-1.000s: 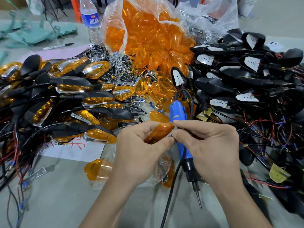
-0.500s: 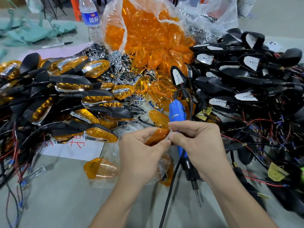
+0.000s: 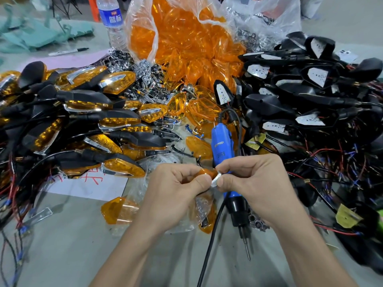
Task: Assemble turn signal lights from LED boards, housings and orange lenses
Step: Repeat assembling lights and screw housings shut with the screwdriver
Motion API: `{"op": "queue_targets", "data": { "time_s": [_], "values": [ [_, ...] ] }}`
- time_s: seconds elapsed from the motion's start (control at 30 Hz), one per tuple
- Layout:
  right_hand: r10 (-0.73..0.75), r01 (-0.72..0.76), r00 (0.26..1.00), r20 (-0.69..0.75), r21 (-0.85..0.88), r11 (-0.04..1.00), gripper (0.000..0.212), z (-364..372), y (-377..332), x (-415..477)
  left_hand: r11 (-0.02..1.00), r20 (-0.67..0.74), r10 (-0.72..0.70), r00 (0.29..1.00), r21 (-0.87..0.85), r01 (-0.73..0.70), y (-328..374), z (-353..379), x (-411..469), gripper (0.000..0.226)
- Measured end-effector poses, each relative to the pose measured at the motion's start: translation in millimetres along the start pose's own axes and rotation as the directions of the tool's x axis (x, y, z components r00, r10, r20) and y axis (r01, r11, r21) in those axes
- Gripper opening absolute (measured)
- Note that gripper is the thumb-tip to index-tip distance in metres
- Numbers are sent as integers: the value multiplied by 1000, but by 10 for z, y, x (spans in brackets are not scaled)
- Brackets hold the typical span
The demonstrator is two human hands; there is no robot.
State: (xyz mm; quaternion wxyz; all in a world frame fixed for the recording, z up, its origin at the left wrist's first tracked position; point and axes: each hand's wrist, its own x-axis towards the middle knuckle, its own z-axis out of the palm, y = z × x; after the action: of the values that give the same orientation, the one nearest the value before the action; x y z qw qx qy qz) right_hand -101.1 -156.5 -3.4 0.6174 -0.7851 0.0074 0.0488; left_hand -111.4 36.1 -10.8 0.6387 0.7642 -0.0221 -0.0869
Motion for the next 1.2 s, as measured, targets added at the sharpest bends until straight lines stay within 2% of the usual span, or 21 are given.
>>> {"op": "queue_targets", "data": {
  "time_s": [0.13, 0.33, 0.47, 0.63, 0.77, 0.87, 0.97, 1.03, 1.1, 1.13, 1.2],
  "values": [
    [-9, 9, 1000, 23, 0, 1000, 29, -15, -35, -25, 999, 52, -22, 998, -25, 23, 26, -23, -48, 19],
    [-61, 59, 997, 43, 50, 997, 32, 54, -22, 7, 994, -77, 8, 997, -107, -17, 22, -9, -49, 24],
    [-57, 14, 973, 225, 188, 982, 27, 85, -29, 7, 987, -74, -14, 997, -162, 2, 54, -34, -47, 29],
    [-39, -2, 978, 207, 194, 981, 26, 98, 0, 17, 969, -74, -54, 996, -245, 34, 56, -19, -20, 32],
    [-8, -39, 973, 229, 200, 979, 26, 95, -2, 52, 978, -47, -71, 996, -202, 60, 26, -37, 10, 33],
    [8, -50, 979, 206, 203, 978, 28, 99, -29, 102, 995, -53, -19, 998, -102, 14, 33, -82, 54, 25],
    [-11, -3, 995, 97, 140, 990, 36, 158, -65, 169, 996, -82, 83, 993, 31, -80, 63, -131, 142, 27],
    [-29, 28, 1000, 9, 17, 999, 42, 215, -72, 223, 962, -150, 156, 976, 248, -115, 54, -140, 224, 24],
    [-61, 53, 995, -81, -95, 994, 47, 223, -73, 285, 830, -270, 318, 909, 543, -129, 40, -129, 304, 20],
    [-82, 67, 991, -108, -134, 989, 47, 199, -81, 324, 753, -286, 391, 875, 647, -125, 22, -122, 352, 20],
    [-116, 83, 985, -126, -240, 967, 43, 106, -118, 426, 623, -210, 394, 895, 776, -92, -24, -109, 437, 23]
  ]
}}
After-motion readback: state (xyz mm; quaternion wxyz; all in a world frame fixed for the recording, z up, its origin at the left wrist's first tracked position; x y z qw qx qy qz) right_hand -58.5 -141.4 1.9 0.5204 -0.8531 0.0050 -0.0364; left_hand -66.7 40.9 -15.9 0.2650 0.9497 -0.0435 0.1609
